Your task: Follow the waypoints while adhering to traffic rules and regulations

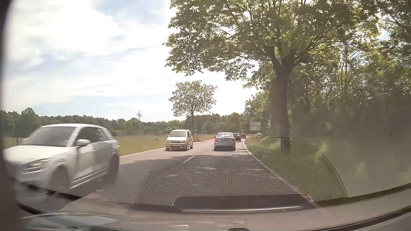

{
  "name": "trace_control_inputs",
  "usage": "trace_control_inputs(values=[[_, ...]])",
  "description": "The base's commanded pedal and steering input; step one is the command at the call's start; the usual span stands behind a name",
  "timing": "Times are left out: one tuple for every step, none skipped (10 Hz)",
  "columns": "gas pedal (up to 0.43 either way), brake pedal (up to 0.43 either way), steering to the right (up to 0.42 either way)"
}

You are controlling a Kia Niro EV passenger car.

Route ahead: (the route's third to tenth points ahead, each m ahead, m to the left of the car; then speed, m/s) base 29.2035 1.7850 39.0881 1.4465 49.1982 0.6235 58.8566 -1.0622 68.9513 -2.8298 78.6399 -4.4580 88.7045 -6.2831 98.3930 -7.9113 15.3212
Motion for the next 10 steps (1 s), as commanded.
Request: trace_control_inputs(values=[[0.079,0.0,0.007],[0.087,0.0,0.008],[0.098,0.0,0.008],[0.098,0.0,0.008],[0.11,0.0,0.009],[0.11,0.0,0.012],[0.118,0.0,0.013],[0.13,0.0,0.013],[0.13,0.0,0.013],[0.13,0.0,0.012]])
